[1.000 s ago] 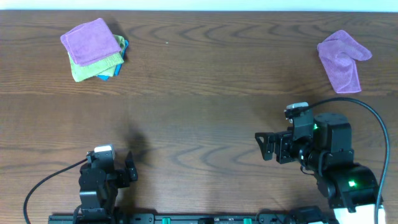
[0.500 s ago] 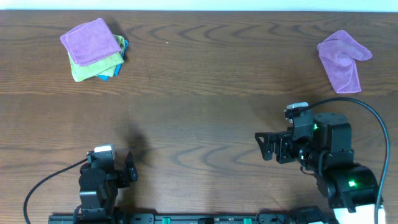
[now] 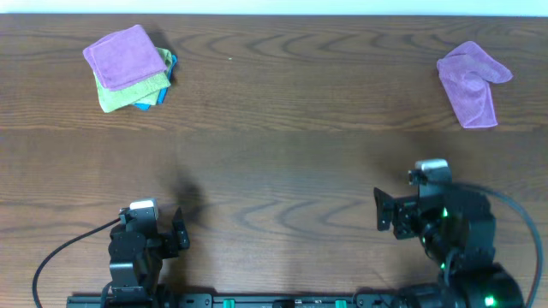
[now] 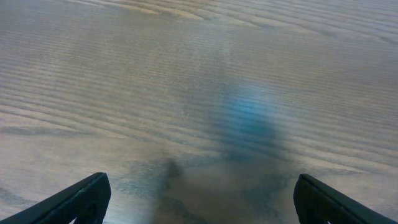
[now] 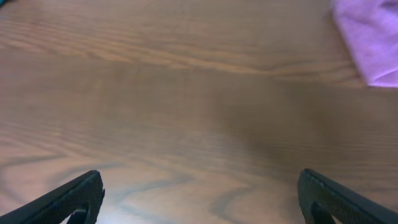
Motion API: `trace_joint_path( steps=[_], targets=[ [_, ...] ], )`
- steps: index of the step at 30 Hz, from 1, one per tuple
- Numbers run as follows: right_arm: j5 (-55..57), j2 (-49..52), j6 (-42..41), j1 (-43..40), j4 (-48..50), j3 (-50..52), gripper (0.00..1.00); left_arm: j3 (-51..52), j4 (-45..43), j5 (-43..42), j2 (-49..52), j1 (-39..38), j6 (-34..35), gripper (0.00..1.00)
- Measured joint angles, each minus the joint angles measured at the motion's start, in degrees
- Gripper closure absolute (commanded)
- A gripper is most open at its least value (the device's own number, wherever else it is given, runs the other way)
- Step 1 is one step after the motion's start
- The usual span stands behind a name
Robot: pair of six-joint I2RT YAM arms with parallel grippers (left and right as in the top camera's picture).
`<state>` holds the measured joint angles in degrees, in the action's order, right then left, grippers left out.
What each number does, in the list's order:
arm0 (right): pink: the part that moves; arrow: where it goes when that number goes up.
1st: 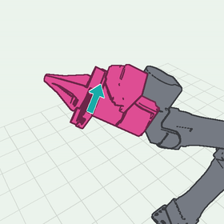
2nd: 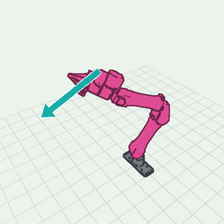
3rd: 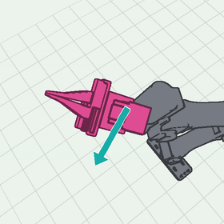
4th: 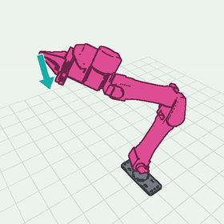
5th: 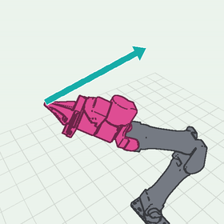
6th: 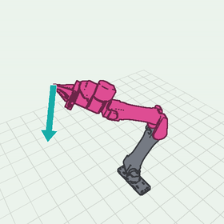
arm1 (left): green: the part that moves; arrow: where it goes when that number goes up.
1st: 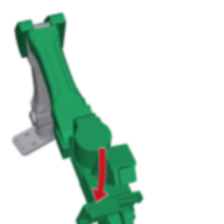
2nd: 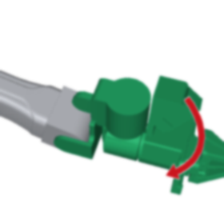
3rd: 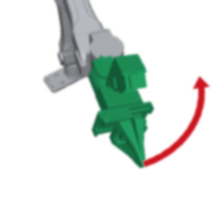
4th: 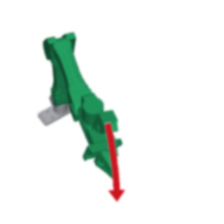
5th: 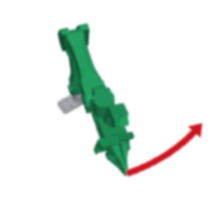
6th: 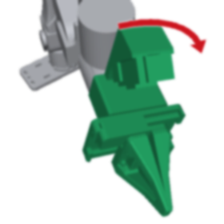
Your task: Fold the cloth
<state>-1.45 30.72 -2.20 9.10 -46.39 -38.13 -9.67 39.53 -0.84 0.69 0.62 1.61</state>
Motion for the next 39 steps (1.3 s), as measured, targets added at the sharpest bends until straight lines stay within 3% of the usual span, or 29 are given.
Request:
trace_joint_path(
  steps=[9,17,39],
  targets=[
    [3.7,-15.3,6.0,0.0,4.6,16.5,0.01,0.0,0.1,0.0,-0.1,0.0,0.0,0.05],
    [3.9,-25.9,6.8,-2.3,4.6,23.8,0.01,0.0,0.1,0.0,-0.1,0.0,0.0,0.05],
    [3.8,-29.5,7.0,-9.8,3.4,28.0,0.01,0.0,0.1,0.0,-0.1,0.0,0.0,0.05]
  ],
)
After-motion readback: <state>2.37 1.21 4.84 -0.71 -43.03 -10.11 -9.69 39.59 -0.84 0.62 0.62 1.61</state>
